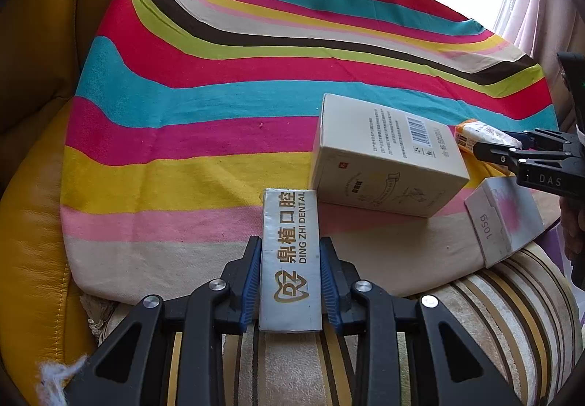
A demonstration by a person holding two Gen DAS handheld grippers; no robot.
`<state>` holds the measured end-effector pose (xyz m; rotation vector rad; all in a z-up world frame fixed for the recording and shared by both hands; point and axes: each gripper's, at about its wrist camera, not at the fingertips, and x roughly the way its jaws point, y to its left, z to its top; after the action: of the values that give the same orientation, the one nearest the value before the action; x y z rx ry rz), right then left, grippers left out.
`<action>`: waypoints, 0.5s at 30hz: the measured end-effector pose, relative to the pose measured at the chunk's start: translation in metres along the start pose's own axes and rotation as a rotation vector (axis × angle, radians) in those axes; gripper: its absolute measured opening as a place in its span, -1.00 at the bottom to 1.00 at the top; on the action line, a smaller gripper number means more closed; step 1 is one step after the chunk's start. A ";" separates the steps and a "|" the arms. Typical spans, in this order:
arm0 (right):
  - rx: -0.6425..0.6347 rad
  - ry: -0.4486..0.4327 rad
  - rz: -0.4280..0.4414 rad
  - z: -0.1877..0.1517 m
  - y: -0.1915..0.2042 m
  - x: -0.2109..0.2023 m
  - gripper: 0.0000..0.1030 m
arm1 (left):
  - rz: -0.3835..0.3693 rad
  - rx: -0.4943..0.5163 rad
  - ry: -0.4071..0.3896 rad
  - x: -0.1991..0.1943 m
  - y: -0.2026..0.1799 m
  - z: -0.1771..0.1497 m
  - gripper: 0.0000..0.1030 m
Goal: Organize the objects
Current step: 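Grasp the white tissue pack with the right gripper while the left grasps the slim dental box, then carry the tissue pack and dental box over the purple box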
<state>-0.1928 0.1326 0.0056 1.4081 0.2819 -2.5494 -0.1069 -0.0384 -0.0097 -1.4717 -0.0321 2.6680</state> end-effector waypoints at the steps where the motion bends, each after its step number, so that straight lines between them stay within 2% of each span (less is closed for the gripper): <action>1: 0.010 -0.004 0.002 -0.001 -0.001 -0.002 0.09 | -0.002 -0.001 -0.001 0.000 0.002 0.000 -0.38; 15: 0.176 -0.131 0.005 -0.021 -0.005 -0.051 0.09 | -0.022 -0.034 -0.041 -0.009 0.008 -0.002 -0.38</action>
<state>-0.1509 0.1474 0.0382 1.2876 0.0320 -2.7037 -0.1014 -0.0475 -0.0035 -1.4175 -0.0973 2.6926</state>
